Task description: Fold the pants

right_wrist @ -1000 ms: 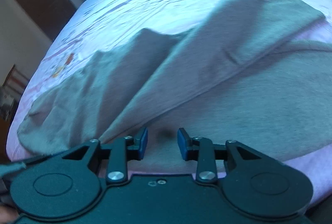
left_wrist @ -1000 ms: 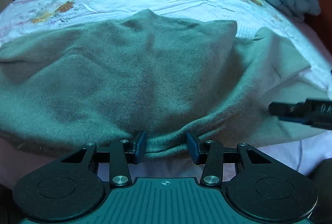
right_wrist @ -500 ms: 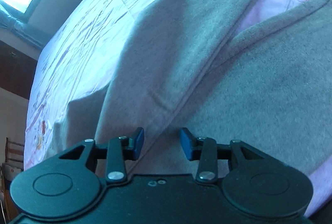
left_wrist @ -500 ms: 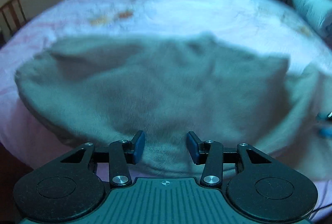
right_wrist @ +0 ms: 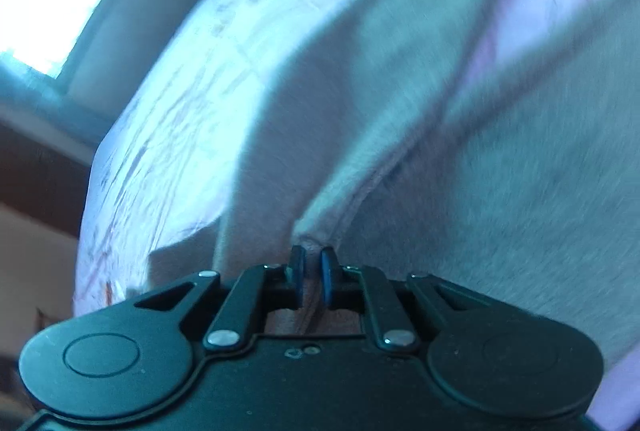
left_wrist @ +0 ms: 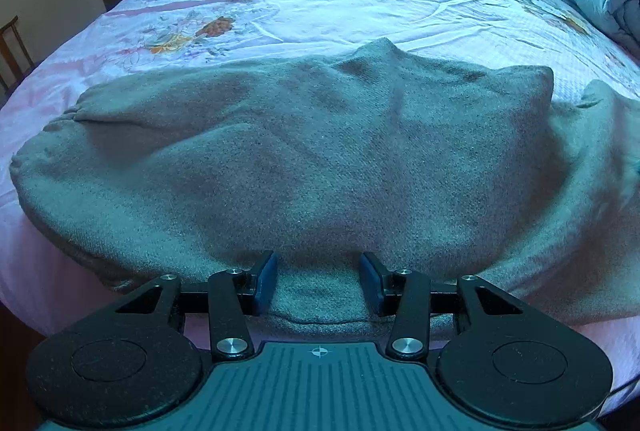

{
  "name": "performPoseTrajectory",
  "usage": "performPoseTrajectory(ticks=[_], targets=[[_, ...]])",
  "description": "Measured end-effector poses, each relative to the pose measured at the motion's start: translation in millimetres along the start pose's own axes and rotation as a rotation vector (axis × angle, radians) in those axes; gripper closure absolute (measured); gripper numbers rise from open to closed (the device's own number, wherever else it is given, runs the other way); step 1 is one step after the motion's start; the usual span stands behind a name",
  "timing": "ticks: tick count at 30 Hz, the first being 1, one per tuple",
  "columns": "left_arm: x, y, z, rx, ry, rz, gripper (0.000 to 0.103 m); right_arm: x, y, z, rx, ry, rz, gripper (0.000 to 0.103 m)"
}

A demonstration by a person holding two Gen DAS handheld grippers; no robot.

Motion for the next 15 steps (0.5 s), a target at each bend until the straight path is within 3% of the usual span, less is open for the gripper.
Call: performPoseTrajectory(ticks=[4, 9, 13, 15], targets=[[-1, 0, 1, 0.007, 0.009, -0.002, 0.058, -44, 7, 18, -0.186, 0.008, -0.093, 0.103], [-1, 0, 2, 0.013, 0.022, -0.007, 0.058, -86, 17, 12, -0.252, 0.024, -0.162, 0.103], [-1, 1, 2, 0.012, 0.025, -0.013, 0.058, -64, 29, -1, -0.223, 0.045, -0.06, 0.103], [-1, 1, 2, 0.011, 0.026, -0.014, 0.058, -45, 35, -7, -0.141, 0.041, 0.037, 0.09]])
Point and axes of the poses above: each gripper's, at about its wrist camera, not at the fingertips, and x roughly the way its jaws point, z to its left, y to its underside, the point moved 7 cm from there along x, roughly the way its jaws point, and after that the axes turned 8 degrees about x, right-handed, at the moved point
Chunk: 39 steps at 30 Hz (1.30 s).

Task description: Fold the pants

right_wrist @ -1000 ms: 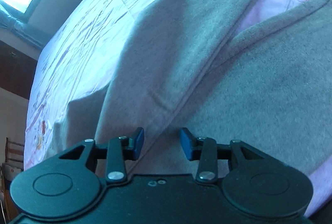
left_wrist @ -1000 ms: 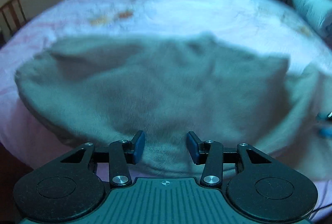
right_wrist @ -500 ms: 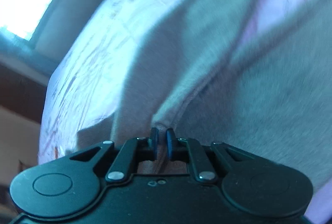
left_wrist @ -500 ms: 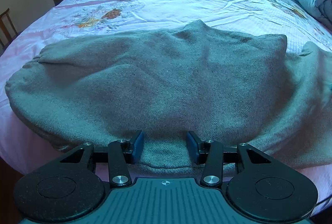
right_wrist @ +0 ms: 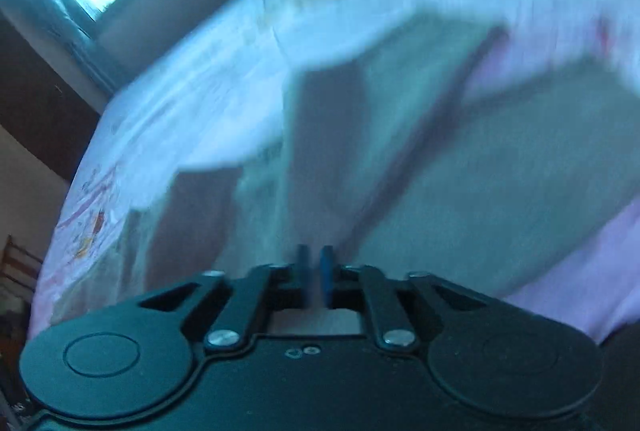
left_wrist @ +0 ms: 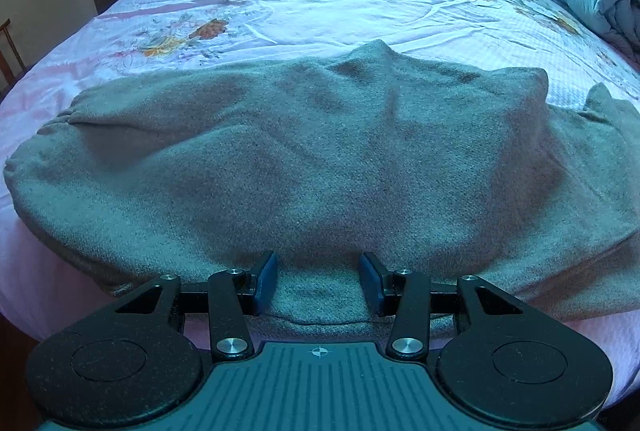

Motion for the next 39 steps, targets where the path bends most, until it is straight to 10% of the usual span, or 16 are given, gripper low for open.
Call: performPoseTrajectory(ticks=[9, 14, 30, 39], targets=[[0, 0, 0, -0.007, 0.0, 0.002, 0.058, 31, 14, 6, 0.207, -0.081, 0.07, 0.085], [0, 0, 1, -0.01, 0.003, 0.002, 0.057, 32, 6, 8, 0.146, -0.051, 0.013, 0.103], [-2, 0, 1, 0.01, 0.014, -0.008, 0.055, -5, 52, -14, 0.018, 0.04, -0.029, 0.103], [-2, 0, -1, 0.015, 0.001, -0.012, 0.054, -24, 26, -30, 0.083, 0.001, -0.057, 0.081]])
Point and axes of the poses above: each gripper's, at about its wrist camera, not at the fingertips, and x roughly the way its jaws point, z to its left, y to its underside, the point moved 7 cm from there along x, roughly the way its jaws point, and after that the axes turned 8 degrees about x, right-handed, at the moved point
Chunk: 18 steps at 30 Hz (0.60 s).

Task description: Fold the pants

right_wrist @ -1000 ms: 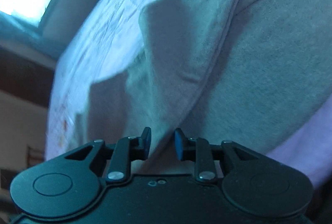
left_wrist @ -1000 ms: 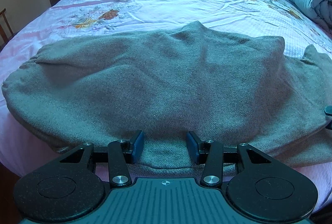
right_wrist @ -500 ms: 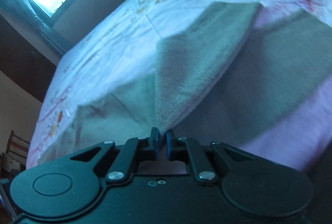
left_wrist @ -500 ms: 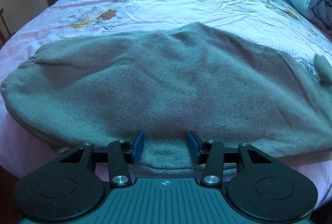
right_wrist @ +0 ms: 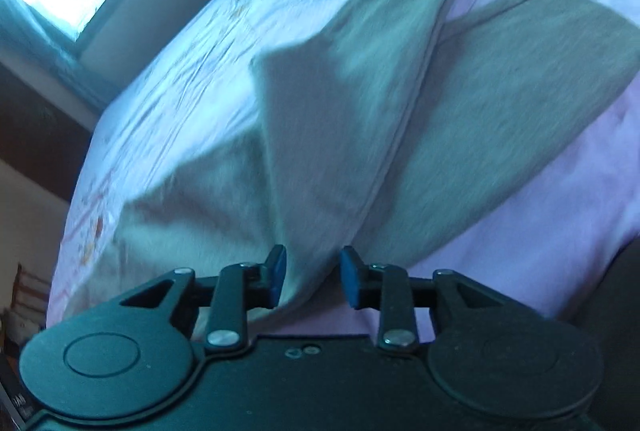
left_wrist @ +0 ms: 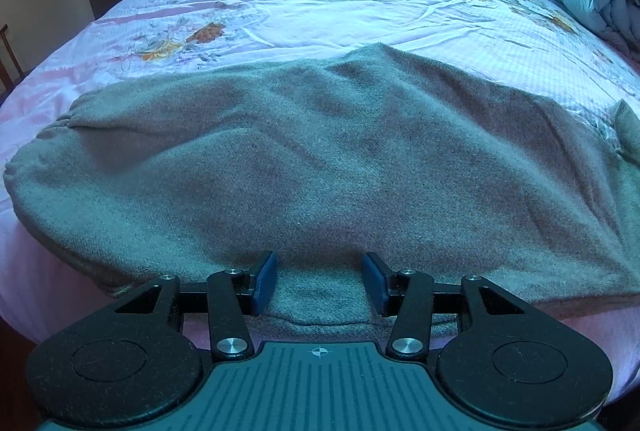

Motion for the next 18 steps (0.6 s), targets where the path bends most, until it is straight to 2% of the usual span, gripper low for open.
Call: performPoseTrajectory(ticks=[8, 15, 17, 18], targets=[[0, 0, -1, 0.003, -0.012, 0.0, 0.053, 7, -69, -53, 0.14, 0.071, -0.075, 0.081], [1, -1, -1, 0.005, -0.017, 0.003, 0.052, 37, -98, -52, 0.16, 0.067, -0.069, 0.081], [1, -1, -1, 0.005, -0.018, 0.004, 0.051, 40, -104, -50, 0.173, 0.042, -0.074, 0.081], [2, -2, -2, 0.007, -0.02, 0.004, 0.051, 42, -106, -49, 0.173, 0.038, -0.073, 0.084]])
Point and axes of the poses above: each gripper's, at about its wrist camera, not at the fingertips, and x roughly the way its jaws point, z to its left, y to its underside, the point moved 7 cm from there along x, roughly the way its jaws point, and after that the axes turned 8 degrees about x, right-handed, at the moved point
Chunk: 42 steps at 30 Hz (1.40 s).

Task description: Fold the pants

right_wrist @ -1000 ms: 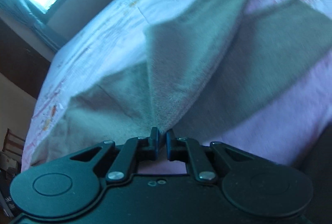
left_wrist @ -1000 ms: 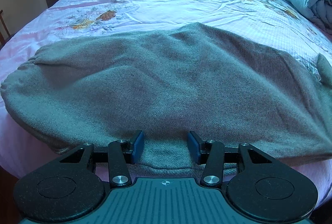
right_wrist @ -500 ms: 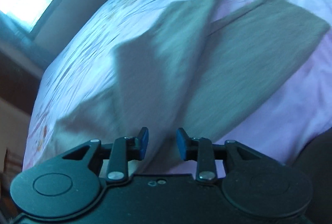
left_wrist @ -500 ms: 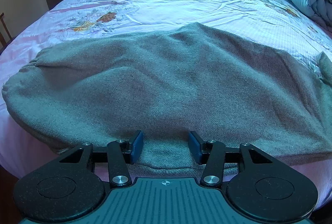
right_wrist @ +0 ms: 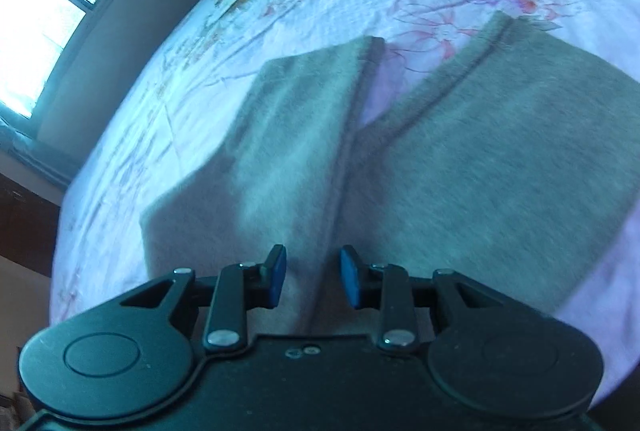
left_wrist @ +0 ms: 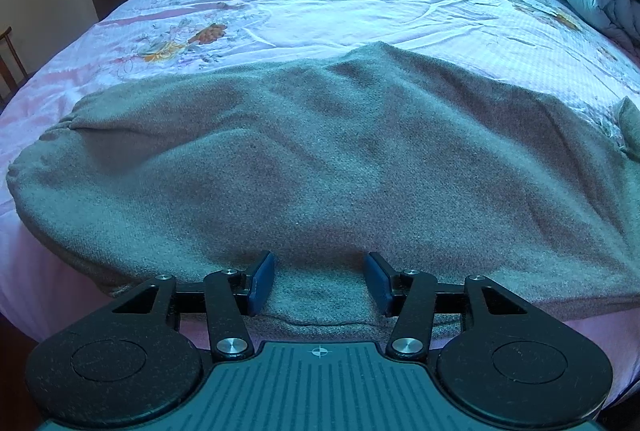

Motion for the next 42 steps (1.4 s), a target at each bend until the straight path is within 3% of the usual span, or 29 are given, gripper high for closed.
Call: performPoseTrajectory(ticks=[1, 2, 8, 12, 19, 24, 26, 31, 42], targets=[[0, 0, 0, 0.001, 0.0, 0.0, 0.05, 1, -1, 2, -0.011, 0.003, -0.007, 0.098], [0, 0, 0, 0.001, 0.001, 0.0, 0.05, -2, -2, 3, -0.027, 0.004, -0.018, 0.103], [2, 0, -3, 0.015, 0.01, -0.004, 0.042, -48, 3, 18, -0.172, 0.009, -0.167, 0.103], [1, 0, -4, 0.018, 0.017, -0.007, 0.04, -80, 10, 1, -0.144, 0.038, -0.213, 0.103], [1, 0, -3, 0.02, 0.033, -0.011, 0.04, -82, 37, -45, -0.063, 0.129, -0.167, 0.103], [1, 1, -4, 0.021, 0.026, -0.012, 0.04, -70, 37, -50, -0.064, 0.149, -0.103, 0.099], [0, 1, -5, 0.02, 0.026, -0.012, 0.04, -73, 30, -51, -0.031, 0.12, -0.098, 0.085], [0, 1, -6, 0.025, 0.019, -0.011, 0.039, -80, -10, -57, -0.003, 0.101, -0.153, 0.083], [1, -1, -7, 0.03, 0.004, -0.004, 0.039, -42, -66, -70, 0.058, 0.087, -0.162, 0.083]])
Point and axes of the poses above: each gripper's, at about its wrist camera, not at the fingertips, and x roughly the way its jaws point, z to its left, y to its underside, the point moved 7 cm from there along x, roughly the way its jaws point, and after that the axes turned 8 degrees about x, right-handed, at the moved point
